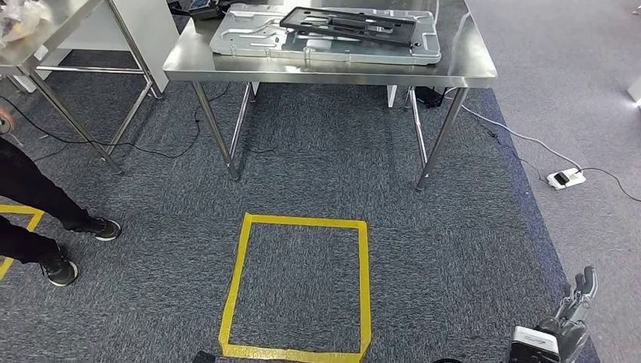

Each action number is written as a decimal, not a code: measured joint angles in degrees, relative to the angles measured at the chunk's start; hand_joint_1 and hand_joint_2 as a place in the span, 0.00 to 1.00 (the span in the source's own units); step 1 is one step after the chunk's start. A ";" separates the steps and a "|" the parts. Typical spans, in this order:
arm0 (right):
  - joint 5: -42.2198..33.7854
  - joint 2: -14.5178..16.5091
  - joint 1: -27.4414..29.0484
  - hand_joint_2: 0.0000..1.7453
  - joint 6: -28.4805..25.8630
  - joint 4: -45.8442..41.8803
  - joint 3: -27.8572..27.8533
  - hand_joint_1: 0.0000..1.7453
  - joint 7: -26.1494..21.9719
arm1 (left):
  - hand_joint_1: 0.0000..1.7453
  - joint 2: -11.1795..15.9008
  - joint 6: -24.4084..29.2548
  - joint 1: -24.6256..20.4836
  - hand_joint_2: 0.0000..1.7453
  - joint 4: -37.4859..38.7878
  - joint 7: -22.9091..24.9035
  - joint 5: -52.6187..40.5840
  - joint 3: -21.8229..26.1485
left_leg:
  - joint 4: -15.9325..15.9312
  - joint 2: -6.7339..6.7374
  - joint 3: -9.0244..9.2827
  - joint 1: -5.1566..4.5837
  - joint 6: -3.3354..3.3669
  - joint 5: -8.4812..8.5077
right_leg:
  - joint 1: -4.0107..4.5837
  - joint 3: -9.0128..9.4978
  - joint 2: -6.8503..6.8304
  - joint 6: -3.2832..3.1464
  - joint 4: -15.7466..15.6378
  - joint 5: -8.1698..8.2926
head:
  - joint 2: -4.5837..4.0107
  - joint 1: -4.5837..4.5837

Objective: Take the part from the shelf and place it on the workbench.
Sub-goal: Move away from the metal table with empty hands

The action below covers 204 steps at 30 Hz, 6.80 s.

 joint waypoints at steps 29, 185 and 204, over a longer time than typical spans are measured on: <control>4.52 5.76 -13.68 0.00 16.58 43.54 -36.30 0.00 -2.69 | 0.00 -0.33 0.02 0.20 0.00 0.01 -0.08 -0.17 1.21 | 4.86 -0.01 -5.01 -0.26 0.16 -1.66 | 0.03 3.61 0.66 -0.55 -1.21 -1.81 | -0.01 -0.02; 21.06 0.80 -21.43 0.00 15.66 87.12 -47.30 0.00 27.05 | 0.00 -0.64 -1.15 0.79 0.00 -0.01 -2.08 1.49 6.59 | -4.78 -2.88 0.75 -0.20 1.30 1.59 | 0.38 0.26 5.82 -0.33 1.19 -0.23 | 0.00 0.22; 21.28 0.77 -21.08 0.00 15.71 87.15 -47.27 0.00 27.33 | 0.00 -0.78 -1.62 0.53 0.00 -0.01 -2.23 1.86 6.84 | -9.31 6.39 3.42 -0.59 1.37 2.02 | 0.34 0.47 -2.07 1.20 1.16 -1.00 | 0.00 0.33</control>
